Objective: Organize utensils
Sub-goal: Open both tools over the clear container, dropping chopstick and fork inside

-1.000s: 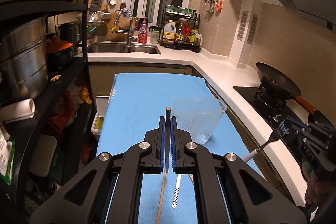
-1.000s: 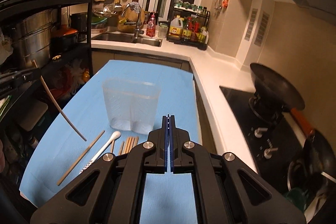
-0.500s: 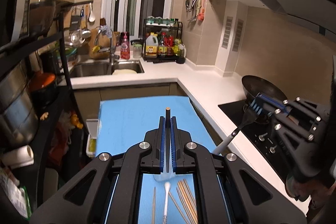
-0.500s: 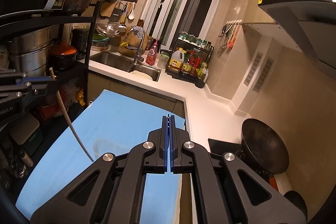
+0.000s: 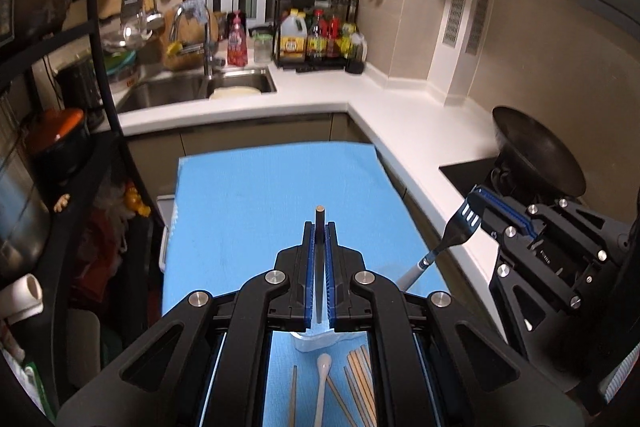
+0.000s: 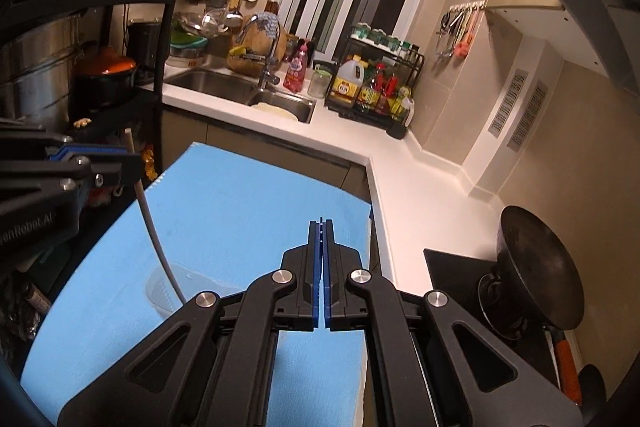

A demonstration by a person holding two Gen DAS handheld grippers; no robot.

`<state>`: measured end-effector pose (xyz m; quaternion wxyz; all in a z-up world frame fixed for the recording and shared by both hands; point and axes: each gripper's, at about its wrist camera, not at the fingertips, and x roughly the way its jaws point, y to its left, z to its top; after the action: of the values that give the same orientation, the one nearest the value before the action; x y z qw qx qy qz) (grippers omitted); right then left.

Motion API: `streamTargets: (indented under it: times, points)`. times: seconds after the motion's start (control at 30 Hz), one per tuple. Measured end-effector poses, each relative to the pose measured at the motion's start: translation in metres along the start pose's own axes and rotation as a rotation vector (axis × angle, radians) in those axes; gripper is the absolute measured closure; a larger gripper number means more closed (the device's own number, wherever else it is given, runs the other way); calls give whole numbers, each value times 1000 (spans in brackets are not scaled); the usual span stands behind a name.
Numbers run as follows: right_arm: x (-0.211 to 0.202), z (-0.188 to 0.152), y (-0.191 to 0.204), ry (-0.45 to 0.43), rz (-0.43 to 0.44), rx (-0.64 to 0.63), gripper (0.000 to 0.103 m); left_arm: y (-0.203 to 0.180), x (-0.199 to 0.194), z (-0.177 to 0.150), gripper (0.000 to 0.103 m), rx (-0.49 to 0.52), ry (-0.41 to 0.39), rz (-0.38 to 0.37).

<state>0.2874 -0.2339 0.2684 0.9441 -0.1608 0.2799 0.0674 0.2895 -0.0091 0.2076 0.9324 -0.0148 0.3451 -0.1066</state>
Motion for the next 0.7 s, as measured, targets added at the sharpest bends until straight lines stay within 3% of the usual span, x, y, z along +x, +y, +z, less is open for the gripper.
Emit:
streamTargets:
  times: [0.2, 0.23, 0.27, 0.3, 0.33, 0.37, 0.4, 0.7]
  points:
    - [20, -12, 1, 26, -6, 8, 100, -2, 26, -18, 98, 1, 53, -3]
    - [19, -13, 0, 26, -21, 8, 92, -3, 28, -20, 98, 4, 64, 0]
    - [18, -14, -1, 21, -24, 16, 67, -2, 28, -21, 94, 1, 60, -5]
    - [12, -15, -4, 2, -25, 33, 56, -2, 25, -22, 89, -2, 51, -15]
    - [8, -15, -6, -9, -29, 44, 47, -1, 19, -23, 74, 0, 31, -12]
    - [2, -17, -7, -20, -25, 55, 47, -1, 11, -25, 64, 3, -1, 0]
    - [-2, -17, -8, -30, -18, 64, 47, -1, 3, -27, 62, 11, -35, 12]
    - [-79, -65, -6, -129, -2, 160, 47, -7, -53, -73, 60, 41, -215, 35]
